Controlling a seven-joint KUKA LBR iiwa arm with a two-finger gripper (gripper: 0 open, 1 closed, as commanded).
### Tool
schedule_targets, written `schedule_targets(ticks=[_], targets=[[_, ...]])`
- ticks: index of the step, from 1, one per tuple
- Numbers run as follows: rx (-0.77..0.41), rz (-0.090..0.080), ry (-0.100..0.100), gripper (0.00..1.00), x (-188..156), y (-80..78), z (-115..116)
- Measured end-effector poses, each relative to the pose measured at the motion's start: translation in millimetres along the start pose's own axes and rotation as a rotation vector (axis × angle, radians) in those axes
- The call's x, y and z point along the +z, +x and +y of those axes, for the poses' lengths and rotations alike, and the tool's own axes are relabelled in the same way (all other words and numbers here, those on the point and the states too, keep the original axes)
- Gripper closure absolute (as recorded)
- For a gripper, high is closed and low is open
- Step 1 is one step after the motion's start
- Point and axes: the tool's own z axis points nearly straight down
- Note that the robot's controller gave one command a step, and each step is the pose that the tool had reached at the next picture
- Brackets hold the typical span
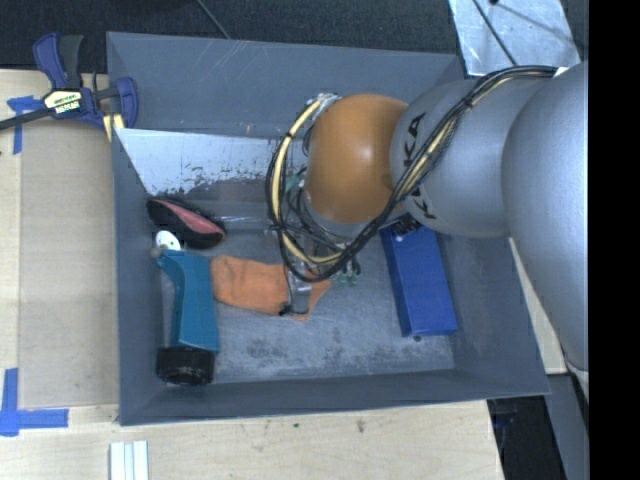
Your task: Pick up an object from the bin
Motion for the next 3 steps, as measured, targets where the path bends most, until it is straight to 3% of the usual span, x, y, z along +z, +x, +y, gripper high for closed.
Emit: schedule_targets(ticks=[1, 2, 3], targets=[[0.000, 0.000, 0.000, 1.00, 0.0, 0.0, -0.1], [0.001, 0.000, 0.000, 1.00, 0.0, 0.0, -0.1], [-0.072, -0.001, 0.001, 0.00, 26.4, -13.5, -32.6]])
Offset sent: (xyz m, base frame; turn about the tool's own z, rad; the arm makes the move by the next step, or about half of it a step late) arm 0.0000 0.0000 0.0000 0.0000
